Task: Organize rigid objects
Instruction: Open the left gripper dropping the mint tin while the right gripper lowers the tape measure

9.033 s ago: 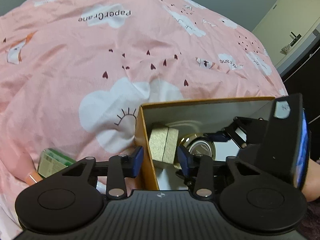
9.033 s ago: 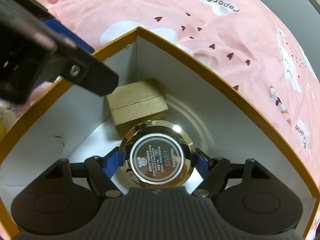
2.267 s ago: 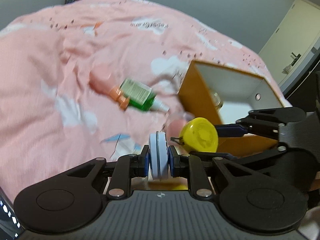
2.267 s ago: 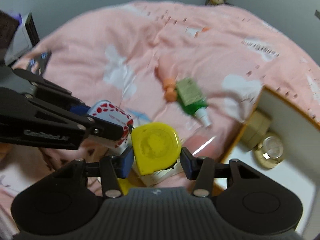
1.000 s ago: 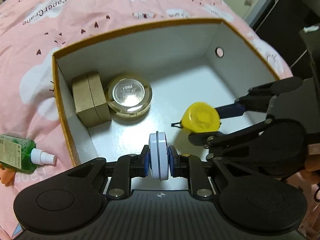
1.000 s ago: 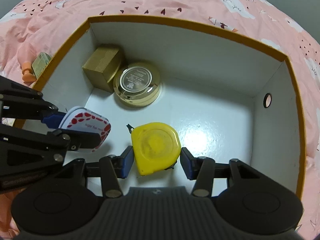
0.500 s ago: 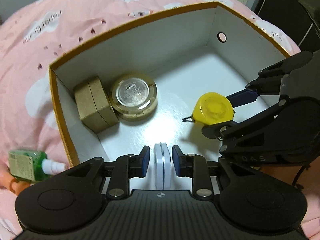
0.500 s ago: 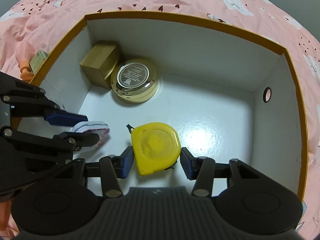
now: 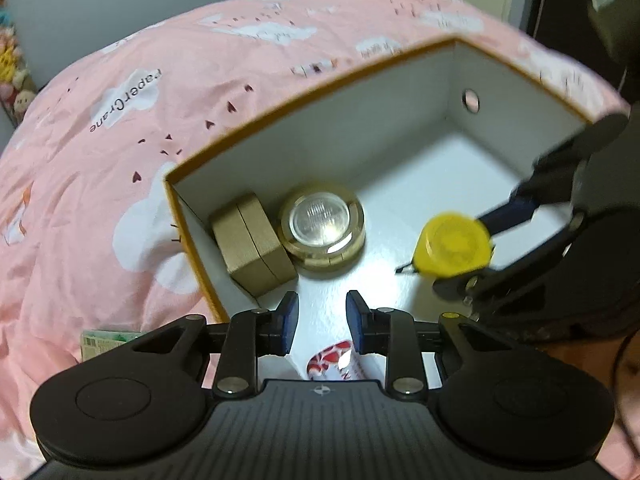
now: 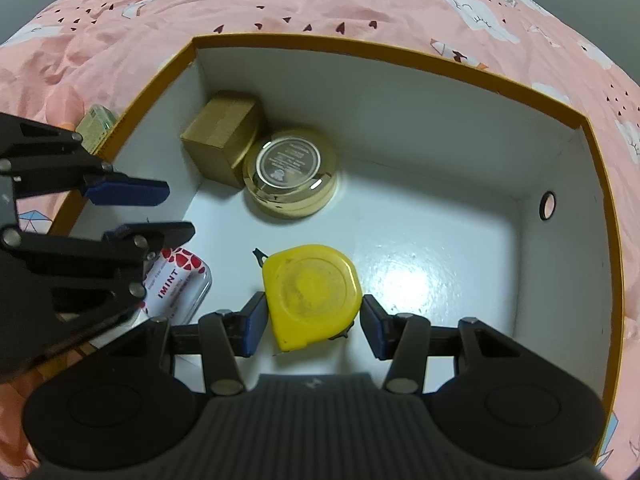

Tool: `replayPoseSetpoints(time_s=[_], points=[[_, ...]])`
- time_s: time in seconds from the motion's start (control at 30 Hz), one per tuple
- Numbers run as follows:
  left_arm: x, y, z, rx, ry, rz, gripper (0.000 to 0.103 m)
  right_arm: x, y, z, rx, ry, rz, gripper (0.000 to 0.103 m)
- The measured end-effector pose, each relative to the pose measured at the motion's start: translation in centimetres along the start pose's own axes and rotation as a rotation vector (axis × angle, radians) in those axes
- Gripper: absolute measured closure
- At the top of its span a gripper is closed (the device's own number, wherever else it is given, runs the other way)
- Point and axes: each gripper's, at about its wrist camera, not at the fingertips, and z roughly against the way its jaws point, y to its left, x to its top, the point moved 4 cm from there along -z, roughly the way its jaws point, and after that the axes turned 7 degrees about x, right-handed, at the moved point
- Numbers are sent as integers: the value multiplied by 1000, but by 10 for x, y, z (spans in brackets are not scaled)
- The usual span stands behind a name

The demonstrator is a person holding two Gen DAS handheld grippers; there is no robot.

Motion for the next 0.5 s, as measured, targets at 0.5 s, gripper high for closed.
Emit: replayPoseSetpoints(time_s=[0.5], points=[[2,89,42,-118,-86,381,69,26,30,-9,4,27,108,53]])
